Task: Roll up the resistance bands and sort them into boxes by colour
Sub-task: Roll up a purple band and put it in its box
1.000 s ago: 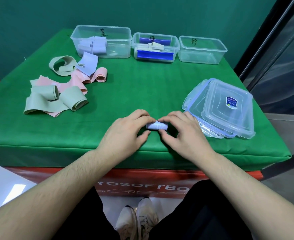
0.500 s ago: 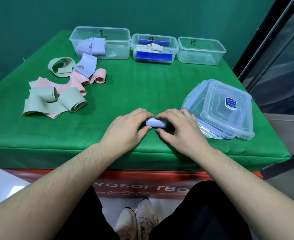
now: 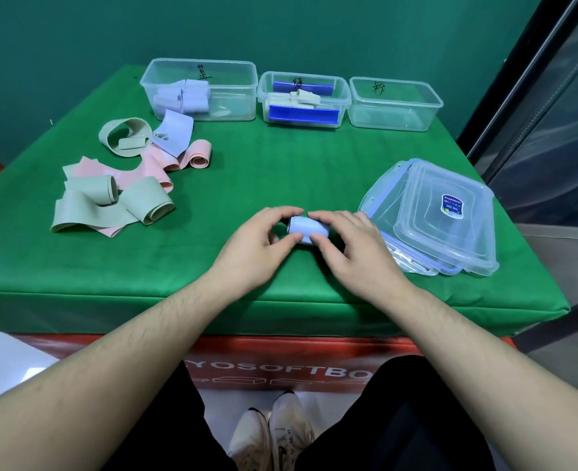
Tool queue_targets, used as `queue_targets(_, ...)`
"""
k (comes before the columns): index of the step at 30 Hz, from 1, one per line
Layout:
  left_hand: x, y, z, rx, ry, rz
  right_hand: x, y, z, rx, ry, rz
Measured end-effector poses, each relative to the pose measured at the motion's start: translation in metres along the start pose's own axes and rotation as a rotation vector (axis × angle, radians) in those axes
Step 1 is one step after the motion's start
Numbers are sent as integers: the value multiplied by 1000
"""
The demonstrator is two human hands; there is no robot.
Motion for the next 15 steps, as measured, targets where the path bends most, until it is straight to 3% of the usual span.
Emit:
queue_targets(9,7,3,-16,-15,498,-223,-23,-19,-8,129,-566,184)
queue_targets(15,3,2,-25,14,758,-370,-53,-40,-9,170,-672,153)
Point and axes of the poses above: each hand's wrist, its own y-axis away from the middle knuckle, its own z-axis out of the palm, x = y × z, the point moved 6 cm from there along -y, towards the middle knuckle, and after that the axes turned 5 degrees about -z, right-handed, at the moved point
